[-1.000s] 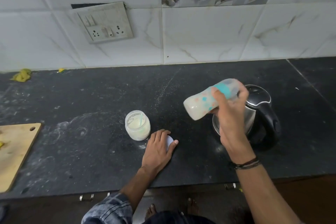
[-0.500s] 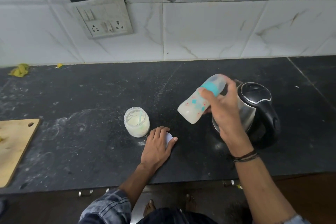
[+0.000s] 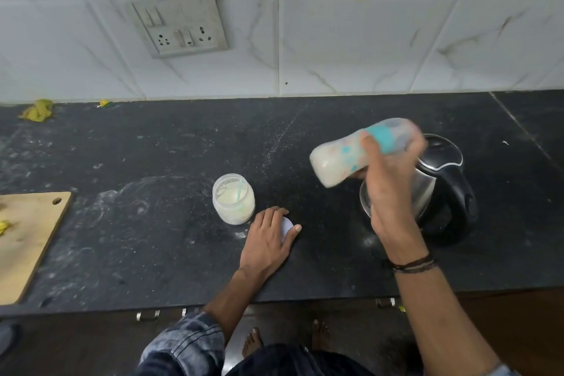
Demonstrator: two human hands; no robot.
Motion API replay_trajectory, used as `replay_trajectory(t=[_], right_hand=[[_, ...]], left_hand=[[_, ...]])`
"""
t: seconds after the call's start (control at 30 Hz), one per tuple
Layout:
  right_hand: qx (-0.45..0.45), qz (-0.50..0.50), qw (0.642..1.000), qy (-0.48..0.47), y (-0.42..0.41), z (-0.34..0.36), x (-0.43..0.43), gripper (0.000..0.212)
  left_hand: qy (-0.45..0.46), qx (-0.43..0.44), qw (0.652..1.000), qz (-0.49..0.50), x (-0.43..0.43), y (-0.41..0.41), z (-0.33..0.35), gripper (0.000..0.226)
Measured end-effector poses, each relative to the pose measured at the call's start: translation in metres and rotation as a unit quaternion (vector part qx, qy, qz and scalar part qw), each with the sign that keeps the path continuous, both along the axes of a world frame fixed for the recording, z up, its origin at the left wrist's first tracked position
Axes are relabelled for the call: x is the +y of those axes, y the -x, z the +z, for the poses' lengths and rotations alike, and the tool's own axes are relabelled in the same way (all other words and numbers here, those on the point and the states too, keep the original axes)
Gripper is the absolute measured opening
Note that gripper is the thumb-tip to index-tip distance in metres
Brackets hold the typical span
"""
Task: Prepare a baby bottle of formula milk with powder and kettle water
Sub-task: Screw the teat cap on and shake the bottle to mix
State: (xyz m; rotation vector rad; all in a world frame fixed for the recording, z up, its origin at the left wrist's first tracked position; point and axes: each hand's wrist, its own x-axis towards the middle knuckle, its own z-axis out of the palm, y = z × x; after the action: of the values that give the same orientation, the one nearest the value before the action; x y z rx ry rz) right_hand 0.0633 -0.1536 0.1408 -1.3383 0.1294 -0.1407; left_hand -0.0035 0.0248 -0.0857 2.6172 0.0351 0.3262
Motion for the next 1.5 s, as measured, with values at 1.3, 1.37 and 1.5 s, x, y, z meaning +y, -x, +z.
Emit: replay_trajectory(t=[1.3,1.37,1.5], right_hand=[[0.015,-0.088,0.992,-0.088,0.007,-0.006,0.001,0.056],[0.014,-0.116,0.987,-0.109,0.006,-0.003,0.0,0.057],[0.018,-0.053,0.997,-0.053,0.013,-0.003,0.001,0.054]], left_hand=[[0.0,0.009,1.0,-0.004,0.001,0.0,0.001,0.053],[0.0,0.011,1.0,-0.004,0.001,0.0,0.001,0.053],[0.005,0.008,1.0,-0.007,0.002,0.0,-0.001,0.051]])
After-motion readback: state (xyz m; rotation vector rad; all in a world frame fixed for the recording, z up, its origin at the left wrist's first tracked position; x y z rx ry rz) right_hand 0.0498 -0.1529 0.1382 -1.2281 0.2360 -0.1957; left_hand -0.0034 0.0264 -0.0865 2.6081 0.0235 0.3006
